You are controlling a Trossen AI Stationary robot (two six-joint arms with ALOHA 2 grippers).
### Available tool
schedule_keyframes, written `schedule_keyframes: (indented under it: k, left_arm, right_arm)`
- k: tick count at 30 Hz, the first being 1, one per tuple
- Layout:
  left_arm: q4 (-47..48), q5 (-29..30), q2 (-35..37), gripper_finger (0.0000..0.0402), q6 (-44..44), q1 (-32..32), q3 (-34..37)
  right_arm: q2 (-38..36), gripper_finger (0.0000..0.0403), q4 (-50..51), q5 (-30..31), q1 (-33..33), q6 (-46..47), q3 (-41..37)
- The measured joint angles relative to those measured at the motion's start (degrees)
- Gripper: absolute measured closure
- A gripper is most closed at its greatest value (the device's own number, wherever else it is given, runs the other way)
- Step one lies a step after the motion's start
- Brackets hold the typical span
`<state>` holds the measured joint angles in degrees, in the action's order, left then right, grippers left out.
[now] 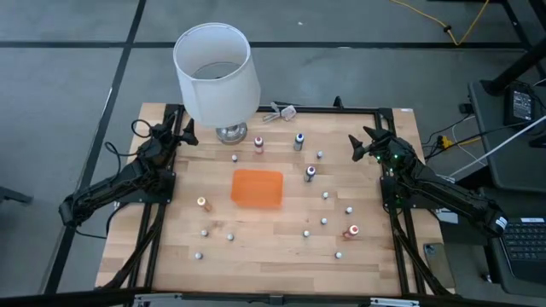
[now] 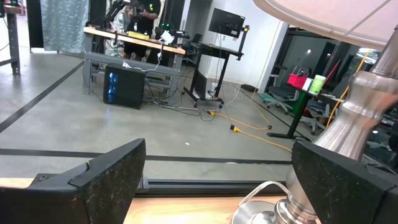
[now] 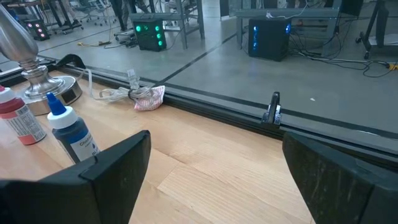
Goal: Pick & Place food coloring
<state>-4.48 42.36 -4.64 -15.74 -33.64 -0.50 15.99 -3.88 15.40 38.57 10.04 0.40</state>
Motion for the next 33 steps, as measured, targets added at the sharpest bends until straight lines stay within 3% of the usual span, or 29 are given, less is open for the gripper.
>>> schedule_keyframes:
  k: [10,13,16,24,33]
  left_arm:
    - [-0.01,0.01,0.0,0.001,0.02,0.02,0.0]
    - [0.0,0.01,0.01,0.001,0.01,0.01,0.0]
    - [-0.01,0.01,0.0,0.001,0.0,0.0,-0.02]
    - [-0.01,0.01,0.0,0.001,0.0,0.02,0.0]
    - [-0.01,0.0,0.0,0.001,0.01,0.01,0.0]
  right_arm:
    - [0.02,0.0038,-1.01,-1.29,0.02,5.6,0.07]
    - [0.04,0.0038,-0.96,-4.96,0.0,3.39,2.11]
    - [0.0,0.0038,1.38,-4.95,0.0,1.21,5.94]
    - [2.49,0.0038,20.4,1.7,0.0,1.41,24.77]
    - [15.55,0.0038,39.94,2.99,0.0,-2.3,51.32]
